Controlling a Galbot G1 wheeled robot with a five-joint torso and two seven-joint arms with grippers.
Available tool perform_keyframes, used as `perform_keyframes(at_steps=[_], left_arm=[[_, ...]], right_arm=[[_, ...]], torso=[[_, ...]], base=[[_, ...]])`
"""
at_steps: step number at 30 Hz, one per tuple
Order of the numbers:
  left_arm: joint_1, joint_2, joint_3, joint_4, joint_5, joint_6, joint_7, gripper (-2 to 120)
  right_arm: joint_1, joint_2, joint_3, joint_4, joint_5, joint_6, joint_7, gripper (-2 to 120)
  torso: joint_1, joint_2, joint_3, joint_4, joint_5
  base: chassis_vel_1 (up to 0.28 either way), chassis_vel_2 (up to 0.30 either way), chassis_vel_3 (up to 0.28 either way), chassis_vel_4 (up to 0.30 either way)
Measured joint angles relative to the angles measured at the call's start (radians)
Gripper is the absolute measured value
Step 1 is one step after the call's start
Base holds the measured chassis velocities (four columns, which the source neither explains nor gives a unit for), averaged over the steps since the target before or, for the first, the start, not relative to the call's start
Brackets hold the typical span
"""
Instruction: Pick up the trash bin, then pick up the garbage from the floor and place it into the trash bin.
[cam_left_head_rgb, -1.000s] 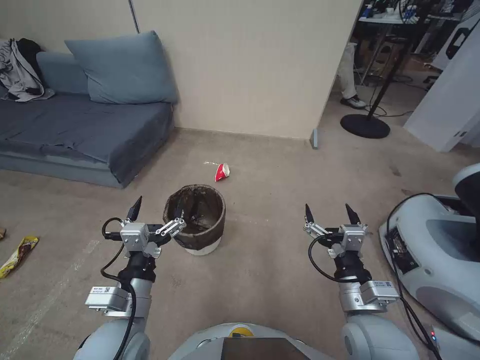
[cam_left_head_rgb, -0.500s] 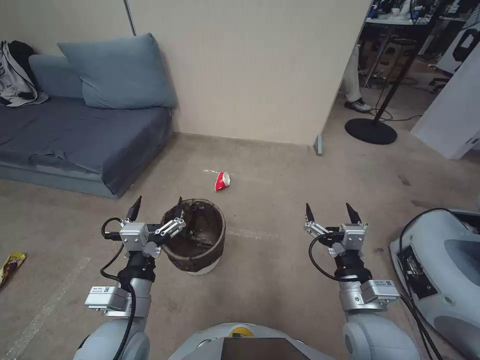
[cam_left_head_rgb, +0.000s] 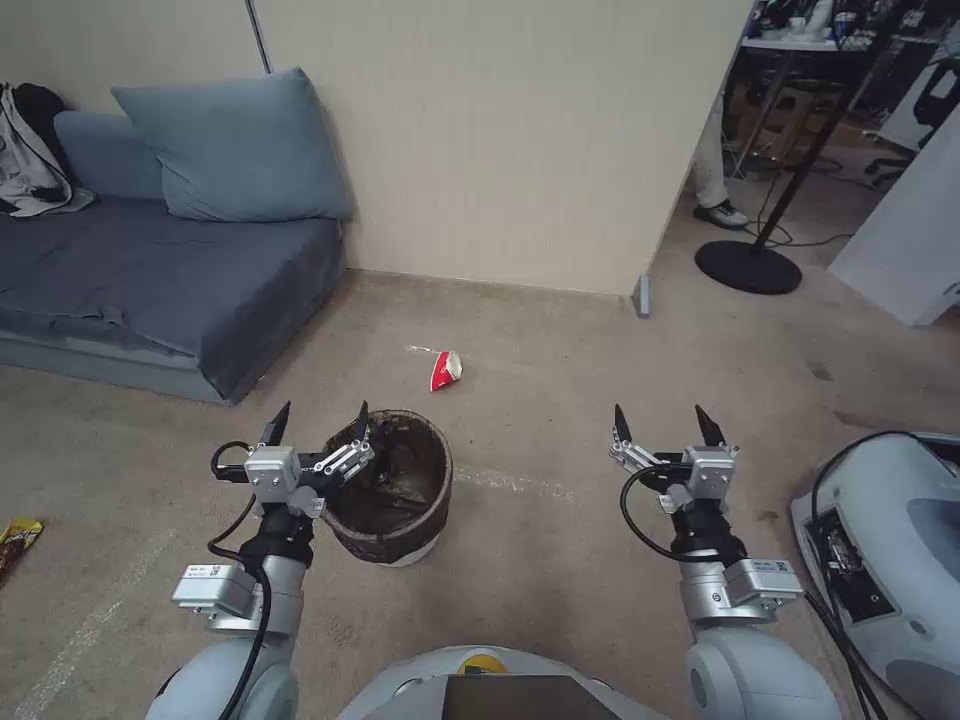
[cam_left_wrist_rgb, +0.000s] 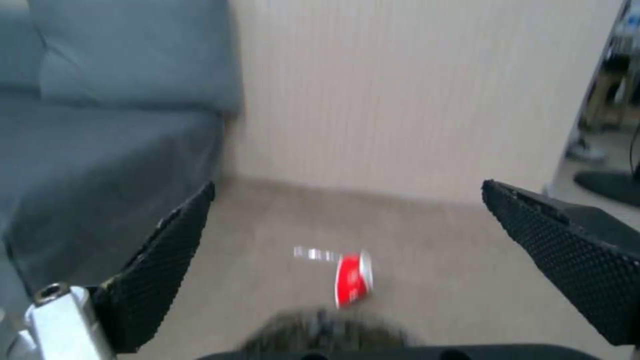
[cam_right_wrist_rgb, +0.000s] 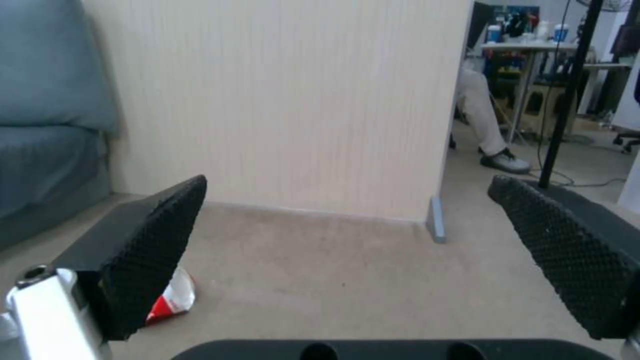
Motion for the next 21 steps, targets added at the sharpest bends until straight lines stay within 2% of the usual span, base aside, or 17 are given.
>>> perform_keyframes(at_steps=[3, 9, 13, 15, 21], left_arm=[[-0.015, 0.026, -0.019, 0.0, -0.05, 0.133, -0.003, 100], [-0.058, 0.065, -0.039, 0.0, -0.109, 0.213, -0.011, 100], [-0.113, 0.109, -0.045, 0.001, -0.182, 0.313, -0.043, 100], [-0.126, 0.119, -0.047, 0.007, -0.192, 0.324, -0.048, 100], [-0.193, 0.158, -0.054, 0.063, -0.273, 0.383, -0.133, 100]], right_arm=[[0.0, -0.001, 0.0, 0.0, 0.001, 0.002, 0.004, 100], [0.0, -0.005, 0.001, 0.0, 0.003, 0.003, 0.009, 100], [0.004, -0.01, 0.003, -0.002, 0.004, 0.002, 0.016, 100], [0.004, -0.01, 0.003, -0.003, 0.004, 0.002, 0.017, 100], [0.001, -0.013, 0.002, -0.008, 0.001, -0.003, 0.021, 100]], torso=[[0.0, 0.0, 0.0, 0.0001, -0.0001], [0.0, 0.0, 0.0, 0.0, -0.0001], [0.0, 0.0, 0.0, 0.0001, -0.0002], [0.0, 0.0, 0.0, 0.0, 0.0], [0.0, 0.0, 0.0, 0.0, -0.0002]], base=[[0.0, 0.0, 0.0, 0.0], [0.0, 0.0, 0.0, 0.0], [0.0, 0.0, 0.0, 0.0], [0.0, 0.0, 0.0, 0.0], [0.0, 0.0, 0.0, 0.0]])
